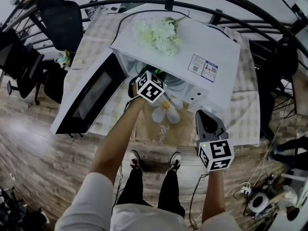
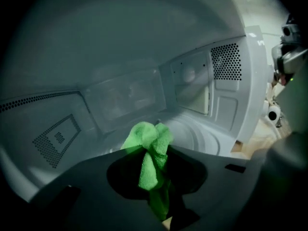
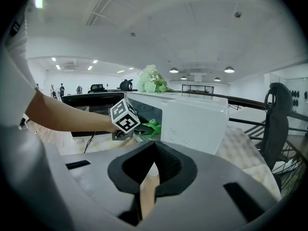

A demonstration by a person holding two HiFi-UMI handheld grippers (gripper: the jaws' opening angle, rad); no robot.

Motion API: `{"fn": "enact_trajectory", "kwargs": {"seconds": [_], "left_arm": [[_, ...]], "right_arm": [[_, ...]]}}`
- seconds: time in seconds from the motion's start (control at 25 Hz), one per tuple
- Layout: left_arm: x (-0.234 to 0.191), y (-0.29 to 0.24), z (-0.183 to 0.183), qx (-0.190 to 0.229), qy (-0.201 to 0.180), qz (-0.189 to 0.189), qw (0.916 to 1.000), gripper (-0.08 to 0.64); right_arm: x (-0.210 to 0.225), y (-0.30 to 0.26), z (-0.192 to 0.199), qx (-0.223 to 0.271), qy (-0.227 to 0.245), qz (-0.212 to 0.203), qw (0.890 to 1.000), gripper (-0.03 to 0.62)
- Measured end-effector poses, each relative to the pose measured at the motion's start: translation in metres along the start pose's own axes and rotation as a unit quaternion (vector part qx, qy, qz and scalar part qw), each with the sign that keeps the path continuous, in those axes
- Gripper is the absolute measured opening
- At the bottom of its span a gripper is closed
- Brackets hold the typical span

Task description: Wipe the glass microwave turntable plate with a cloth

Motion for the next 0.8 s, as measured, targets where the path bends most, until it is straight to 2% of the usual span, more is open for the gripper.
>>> {"fn": "enact_trajectory", "kwargs": {"seconds": [0.24,0.4,0.52,0.6,0.64,0.72,0.8], "left_arm": [[0.057,-0.001,-0.023,0.014,0.060,0.097,0.9934,0.094],[0.082,-0.006,-0.034,0.017,0.083,0.132,0.9877,0.094],[0.080,-0.007,-0.040,0.030,0.103,0.143,0.9839,0.094],[0.063,-0.003,-0.042,0.053,0.104,0.126,0.9851,0.094],[0.049,0.000,-0.043,0.068,0.103,0.103,0.9870,0.094],[0.014,0.005,-0.043,0.090,0.101,0.034,0.9902,0.094],[-0.024,0.007,-0.034,0.091,0.109,-0.030,0.9895,0.094]], "right_arm": [[0.000,0.001,0.001,0.000,-0.005,0.000,1.000,0.012],[0.001,0.002,0.003,-0.002,-0.007,0.004,1.000,0.012],[0.001,0.003,0.003,-0.002,-0.007,0.006,1.000,0.012],[0.001,0.003,0.003,-0.003,-0.006,0.006,1.000,0.012],[0.001,0.003,0.004,-0.004,-0.005,0.006,1.000,0.012],[0.004,0.003,0.007,-0.007,-0.005,0.008,1.000,0.012],[0.007,0.002,0.011,-0.009,-0.010,0.006,1.000,0.012]]}}
Point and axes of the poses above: the fingertips, and each gripper's own axes: y backward along the fingers, x to its right, z out of its underside, the point moved 3 cm from there along y, backward along the fingers, and after that the axes turned 3 degrees about x, right-handed, at the moved point
